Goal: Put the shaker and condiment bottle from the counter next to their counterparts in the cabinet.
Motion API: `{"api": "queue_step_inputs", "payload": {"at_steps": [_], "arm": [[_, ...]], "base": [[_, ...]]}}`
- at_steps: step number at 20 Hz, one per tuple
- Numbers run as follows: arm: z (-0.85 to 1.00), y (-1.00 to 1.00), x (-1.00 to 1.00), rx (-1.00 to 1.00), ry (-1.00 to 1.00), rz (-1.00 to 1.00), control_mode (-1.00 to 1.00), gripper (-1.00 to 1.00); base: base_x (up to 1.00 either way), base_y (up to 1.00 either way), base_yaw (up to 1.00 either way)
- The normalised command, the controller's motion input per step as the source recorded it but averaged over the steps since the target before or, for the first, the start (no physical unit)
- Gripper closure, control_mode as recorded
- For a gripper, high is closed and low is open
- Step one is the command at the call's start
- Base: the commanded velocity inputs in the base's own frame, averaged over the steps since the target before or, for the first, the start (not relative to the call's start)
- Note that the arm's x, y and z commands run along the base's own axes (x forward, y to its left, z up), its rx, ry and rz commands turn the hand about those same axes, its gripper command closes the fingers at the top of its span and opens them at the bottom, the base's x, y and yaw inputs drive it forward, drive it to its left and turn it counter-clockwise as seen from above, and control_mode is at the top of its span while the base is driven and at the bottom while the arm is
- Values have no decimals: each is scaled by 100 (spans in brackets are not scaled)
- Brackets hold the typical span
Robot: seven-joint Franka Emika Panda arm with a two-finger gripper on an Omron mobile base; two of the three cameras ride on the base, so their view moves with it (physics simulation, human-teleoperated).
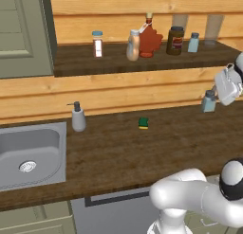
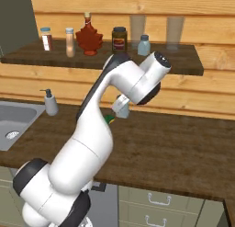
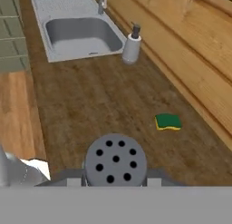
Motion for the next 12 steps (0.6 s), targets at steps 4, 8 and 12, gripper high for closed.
{"api": "queue_step_inputs", "payload": {"at_steps": [4,8,12], "arm": [[88,3,0,-10,-7,-19,-100,100],[80,0,-7,-7,-8,-17,-100,100],[79,0,-16,-3,-9,-17,-100,100]], "base": [[0,0,0],[0,0,0],[0,0,0]]}}
